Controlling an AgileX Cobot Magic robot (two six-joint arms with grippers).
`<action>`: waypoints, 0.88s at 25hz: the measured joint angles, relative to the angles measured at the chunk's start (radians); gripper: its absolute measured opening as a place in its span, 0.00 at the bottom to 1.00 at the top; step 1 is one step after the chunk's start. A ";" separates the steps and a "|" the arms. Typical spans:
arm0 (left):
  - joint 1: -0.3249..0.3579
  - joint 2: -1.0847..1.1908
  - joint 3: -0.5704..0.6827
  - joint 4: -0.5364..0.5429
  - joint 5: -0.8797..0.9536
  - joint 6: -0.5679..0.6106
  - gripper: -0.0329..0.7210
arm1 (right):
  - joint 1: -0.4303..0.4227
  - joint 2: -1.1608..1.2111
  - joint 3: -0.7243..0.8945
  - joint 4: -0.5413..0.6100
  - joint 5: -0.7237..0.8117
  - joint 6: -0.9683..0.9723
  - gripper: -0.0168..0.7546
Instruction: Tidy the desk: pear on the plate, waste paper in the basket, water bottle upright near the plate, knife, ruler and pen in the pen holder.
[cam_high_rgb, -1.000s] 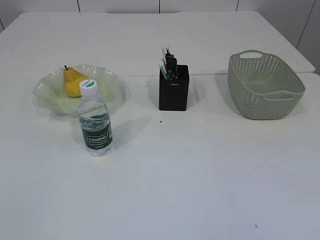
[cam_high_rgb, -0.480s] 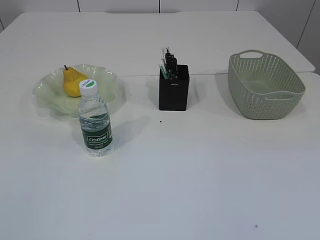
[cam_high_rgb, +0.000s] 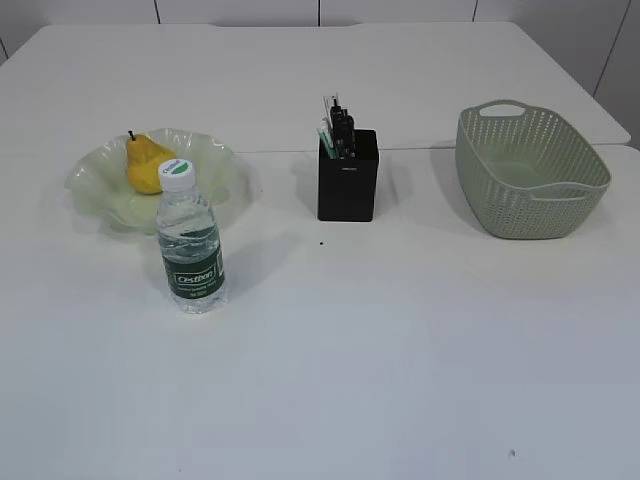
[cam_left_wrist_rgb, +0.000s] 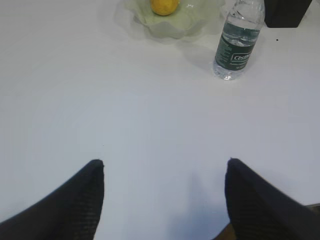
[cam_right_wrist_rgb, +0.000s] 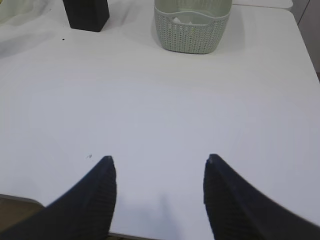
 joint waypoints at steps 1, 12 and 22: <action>0.000 0.000 0.000 0.000 0.000 0.000 0.76 | 0.000 0.000 0.000 0.000 0.000 0.000 0.56; 0.000 0.000 0.002 -0.037 -0.002 0.000 0.77 | 0.000 0.000 0.000 0.009 -0.003 0.002 0.60; 0.000 0.000 0.002 -0.058 -0.002 0.000 0.75 | -0.098 0.000 0.000 0.010 -0.003 0.002 0.60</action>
